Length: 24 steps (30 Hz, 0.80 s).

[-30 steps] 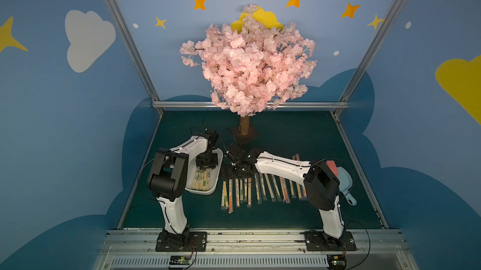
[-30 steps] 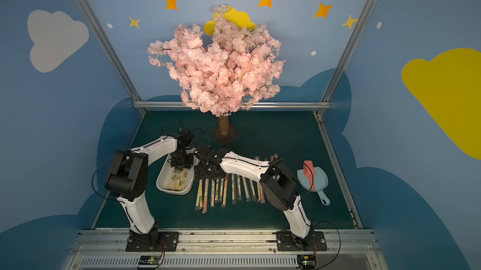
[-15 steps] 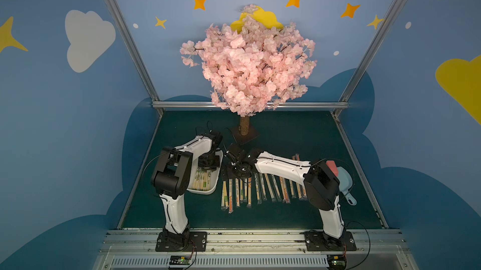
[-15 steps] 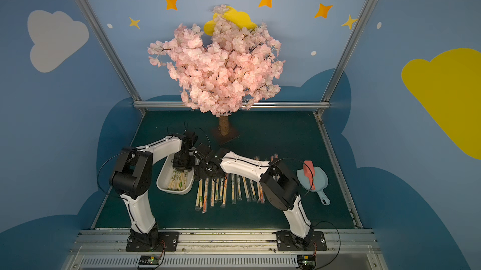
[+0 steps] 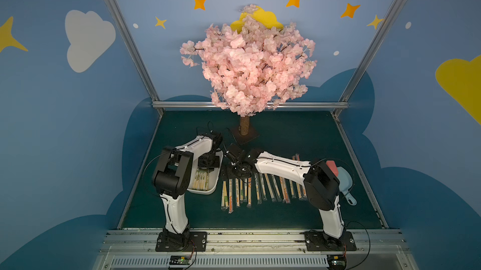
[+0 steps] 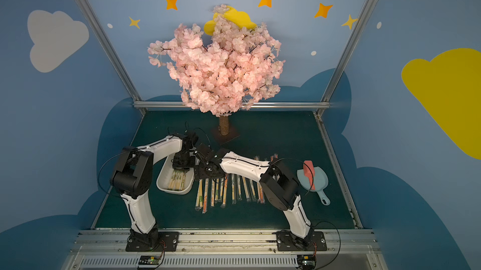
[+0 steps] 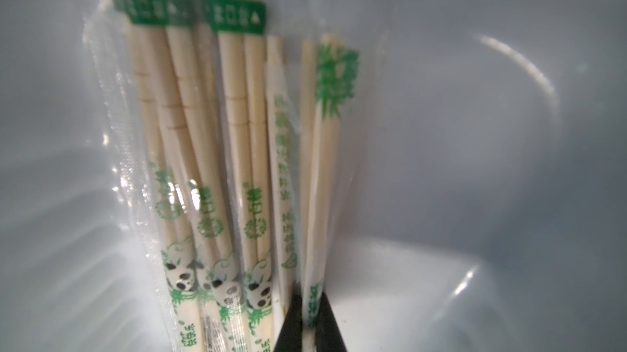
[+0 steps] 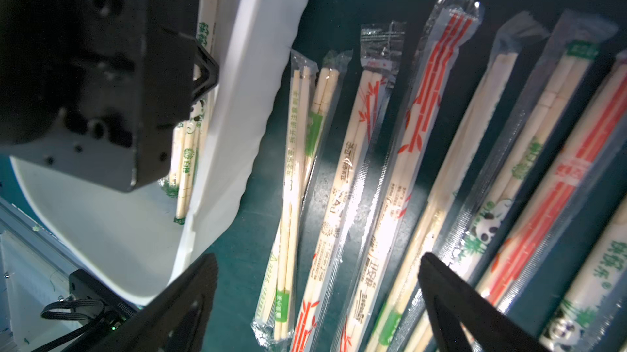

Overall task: Take the paired disposable chopsticks out of the storage box
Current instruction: Pick up the paired disposable chopsticks from the storage box, then move the storage box to the center of the board.

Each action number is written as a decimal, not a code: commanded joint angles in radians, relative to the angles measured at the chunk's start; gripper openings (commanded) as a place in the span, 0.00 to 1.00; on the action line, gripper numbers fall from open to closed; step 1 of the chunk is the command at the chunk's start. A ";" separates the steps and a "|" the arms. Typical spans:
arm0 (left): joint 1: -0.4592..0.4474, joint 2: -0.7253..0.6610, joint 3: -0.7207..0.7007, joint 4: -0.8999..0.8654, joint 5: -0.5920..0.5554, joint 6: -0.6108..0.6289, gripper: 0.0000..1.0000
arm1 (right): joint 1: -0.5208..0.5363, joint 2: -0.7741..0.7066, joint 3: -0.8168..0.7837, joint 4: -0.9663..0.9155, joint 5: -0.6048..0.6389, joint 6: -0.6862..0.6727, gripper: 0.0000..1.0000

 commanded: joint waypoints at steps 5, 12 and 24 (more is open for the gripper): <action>0.032 -0.078 0.054 -0.041 0.000 0.016 0.12 | -0.001 -0.014 -0.006 0.003 -0.007 0.002 0.95; 0.072 -0.127 0.071 -0.054 0.035 0.045 0.08 | -0.001 0.008 0.020 -0.004 -0.016 -0.004 0.96; 0.101 -0.194 0.077 -0.058 0.087 0.071 0.03 | -0.002 0.116 0.156 -0.081 -0.007 -0.024 0.95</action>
